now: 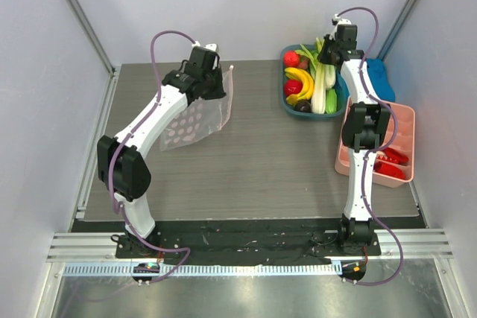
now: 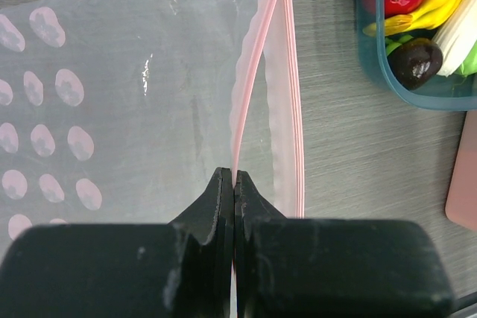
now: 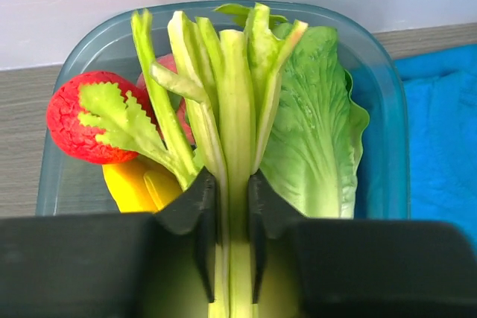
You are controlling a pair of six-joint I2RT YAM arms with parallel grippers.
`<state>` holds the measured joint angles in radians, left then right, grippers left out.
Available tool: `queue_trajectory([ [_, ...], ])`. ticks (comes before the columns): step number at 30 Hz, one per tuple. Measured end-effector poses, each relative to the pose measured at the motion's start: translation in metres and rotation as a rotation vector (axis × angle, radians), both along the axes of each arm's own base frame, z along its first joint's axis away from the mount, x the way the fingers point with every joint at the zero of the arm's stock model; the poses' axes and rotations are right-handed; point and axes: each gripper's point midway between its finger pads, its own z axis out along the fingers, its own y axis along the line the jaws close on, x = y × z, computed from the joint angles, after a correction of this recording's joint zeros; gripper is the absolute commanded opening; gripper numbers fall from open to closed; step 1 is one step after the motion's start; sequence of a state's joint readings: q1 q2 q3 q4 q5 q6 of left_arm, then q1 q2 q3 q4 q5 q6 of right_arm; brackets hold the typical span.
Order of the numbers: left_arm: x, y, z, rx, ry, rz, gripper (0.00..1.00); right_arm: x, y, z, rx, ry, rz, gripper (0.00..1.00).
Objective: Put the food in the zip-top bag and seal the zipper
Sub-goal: Pick up the fake vegetable from the bin.
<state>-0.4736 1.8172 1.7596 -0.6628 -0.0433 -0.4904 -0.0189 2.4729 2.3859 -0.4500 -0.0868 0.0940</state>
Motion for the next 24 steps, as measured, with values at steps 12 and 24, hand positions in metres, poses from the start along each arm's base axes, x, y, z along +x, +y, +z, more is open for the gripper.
queue_trajectory([
  [12, 0.001, 0.002, 0.001, -0.038, 0.017, 0.014, 0.00, -0.017, 0.009, 0.072, 0.099, -0.089, -0.020, 0.01],
  [24, 0.007, 0.000, 0.015, -0.266, 0.082, 0.034, 0.00, -0.071, 0.050, 0.273, 0.412, -0.459, 0.077, 0.01],
])
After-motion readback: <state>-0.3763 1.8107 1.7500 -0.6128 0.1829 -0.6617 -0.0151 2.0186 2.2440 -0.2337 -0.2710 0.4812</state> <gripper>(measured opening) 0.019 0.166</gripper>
